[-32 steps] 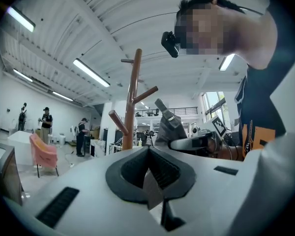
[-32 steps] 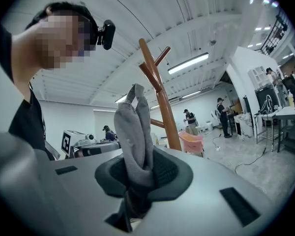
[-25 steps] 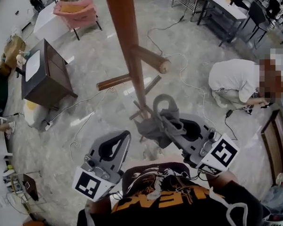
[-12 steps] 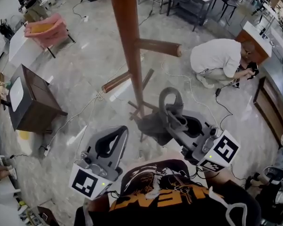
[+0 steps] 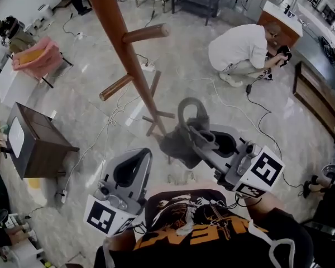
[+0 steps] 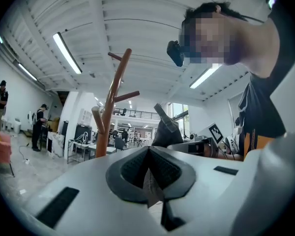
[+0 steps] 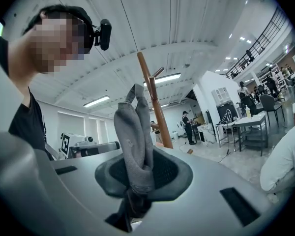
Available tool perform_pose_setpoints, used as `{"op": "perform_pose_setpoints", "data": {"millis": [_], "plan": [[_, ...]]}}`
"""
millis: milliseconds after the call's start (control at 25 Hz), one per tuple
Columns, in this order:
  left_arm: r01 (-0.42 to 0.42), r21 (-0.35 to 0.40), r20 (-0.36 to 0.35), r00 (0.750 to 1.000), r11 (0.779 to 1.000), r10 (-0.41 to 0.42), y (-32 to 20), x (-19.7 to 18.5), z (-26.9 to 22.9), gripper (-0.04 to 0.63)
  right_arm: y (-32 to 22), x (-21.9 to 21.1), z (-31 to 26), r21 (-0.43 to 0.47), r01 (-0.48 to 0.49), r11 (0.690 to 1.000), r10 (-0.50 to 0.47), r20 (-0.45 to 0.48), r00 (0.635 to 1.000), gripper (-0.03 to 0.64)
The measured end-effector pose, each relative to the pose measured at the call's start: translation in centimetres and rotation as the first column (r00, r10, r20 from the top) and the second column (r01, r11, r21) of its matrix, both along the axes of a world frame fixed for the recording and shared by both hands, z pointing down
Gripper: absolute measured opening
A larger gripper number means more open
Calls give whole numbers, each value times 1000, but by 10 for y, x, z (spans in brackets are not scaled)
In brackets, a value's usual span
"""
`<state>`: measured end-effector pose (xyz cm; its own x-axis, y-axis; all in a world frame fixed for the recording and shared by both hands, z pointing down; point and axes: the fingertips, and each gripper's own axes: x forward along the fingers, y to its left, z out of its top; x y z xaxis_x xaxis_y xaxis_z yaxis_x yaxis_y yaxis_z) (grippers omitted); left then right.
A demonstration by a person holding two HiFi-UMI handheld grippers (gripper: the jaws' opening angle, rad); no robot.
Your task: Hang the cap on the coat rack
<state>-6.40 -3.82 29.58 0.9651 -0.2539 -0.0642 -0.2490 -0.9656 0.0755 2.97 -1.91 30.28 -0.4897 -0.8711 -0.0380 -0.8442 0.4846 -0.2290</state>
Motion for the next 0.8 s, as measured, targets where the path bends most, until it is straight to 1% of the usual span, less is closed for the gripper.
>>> {"op": "perform_pose_setpoints", "data": {"millis": [160,240,320,400,520,600,680,800], "plan": [[-65,-6,23,998,998,65,-4,2,-4,23,2,0,-7,-16,-64,998,64,5,998,72],[-100,5,23,995,995,99,-9,-7,-9,23,3,-9,-8,-25,-92,995,92,1,996,72],[-146,19,27,989,989,146,-12,-21,-6,23,3,-24,-4,-24,-134,991,134,-4,991,72],[-207,20,46,978,978,206,-12,-24,4,23,5,-28,4,-23,-192,981,193,3,981,72],[-274,-17,71,959,962,275,-15,3,7,23,7,-4,8,-31,-271,962,272,31,962,72],[-309,-24,77,948,951,310,-20,14,0,23,7,4,2,-36,-308,951,309,41,950,72],[-337,-16,79,938,941,337,-28,5,-4,23,2,-11,1,-32,-338,941,339,32,940,72],[-362,3,71,930,932,361,-38,-26,1,23,-2,-46,11,-19,-375,927,375,5,927,72]]}}
